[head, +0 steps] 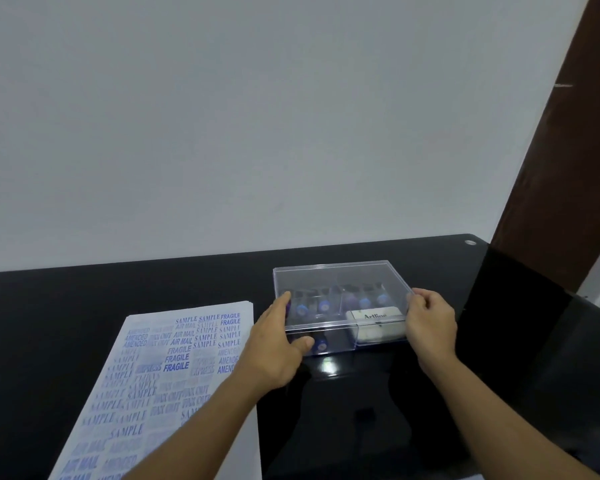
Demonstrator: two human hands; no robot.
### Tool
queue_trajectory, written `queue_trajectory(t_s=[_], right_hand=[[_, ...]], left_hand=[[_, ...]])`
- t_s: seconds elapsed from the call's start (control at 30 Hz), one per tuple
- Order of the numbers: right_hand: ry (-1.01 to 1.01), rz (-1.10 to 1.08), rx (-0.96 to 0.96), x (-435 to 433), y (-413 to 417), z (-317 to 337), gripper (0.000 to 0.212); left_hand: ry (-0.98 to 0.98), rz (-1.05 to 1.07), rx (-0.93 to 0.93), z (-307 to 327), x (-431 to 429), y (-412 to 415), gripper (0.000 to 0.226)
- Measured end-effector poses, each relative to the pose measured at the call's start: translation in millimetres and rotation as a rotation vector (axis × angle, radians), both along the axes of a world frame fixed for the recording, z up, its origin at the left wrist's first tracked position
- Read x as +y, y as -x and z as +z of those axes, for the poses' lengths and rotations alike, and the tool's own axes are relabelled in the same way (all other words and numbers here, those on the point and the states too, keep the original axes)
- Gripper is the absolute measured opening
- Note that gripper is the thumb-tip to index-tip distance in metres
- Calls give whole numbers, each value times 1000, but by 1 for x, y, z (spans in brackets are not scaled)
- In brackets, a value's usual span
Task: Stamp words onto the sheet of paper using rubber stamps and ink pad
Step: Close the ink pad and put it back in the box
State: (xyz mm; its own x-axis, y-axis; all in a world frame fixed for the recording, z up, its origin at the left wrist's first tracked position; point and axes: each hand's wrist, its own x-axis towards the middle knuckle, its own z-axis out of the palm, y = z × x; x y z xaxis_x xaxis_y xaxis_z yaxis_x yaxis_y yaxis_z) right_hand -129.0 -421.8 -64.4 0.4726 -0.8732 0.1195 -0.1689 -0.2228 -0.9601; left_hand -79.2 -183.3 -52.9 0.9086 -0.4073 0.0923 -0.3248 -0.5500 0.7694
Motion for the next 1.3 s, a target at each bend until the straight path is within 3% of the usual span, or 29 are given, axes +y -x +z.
queue_trajectory(t_s=[0.7, 1.3], right_hand=[[-22, 118, 62, -37, -169, 6, 28], [-34, 120, 33, -43, -200, 3, 25]], left_hand=[[-4, 49, -2, 3, -23, -153, 79], [0, 33, 18, -1, -26, -187, 82]])
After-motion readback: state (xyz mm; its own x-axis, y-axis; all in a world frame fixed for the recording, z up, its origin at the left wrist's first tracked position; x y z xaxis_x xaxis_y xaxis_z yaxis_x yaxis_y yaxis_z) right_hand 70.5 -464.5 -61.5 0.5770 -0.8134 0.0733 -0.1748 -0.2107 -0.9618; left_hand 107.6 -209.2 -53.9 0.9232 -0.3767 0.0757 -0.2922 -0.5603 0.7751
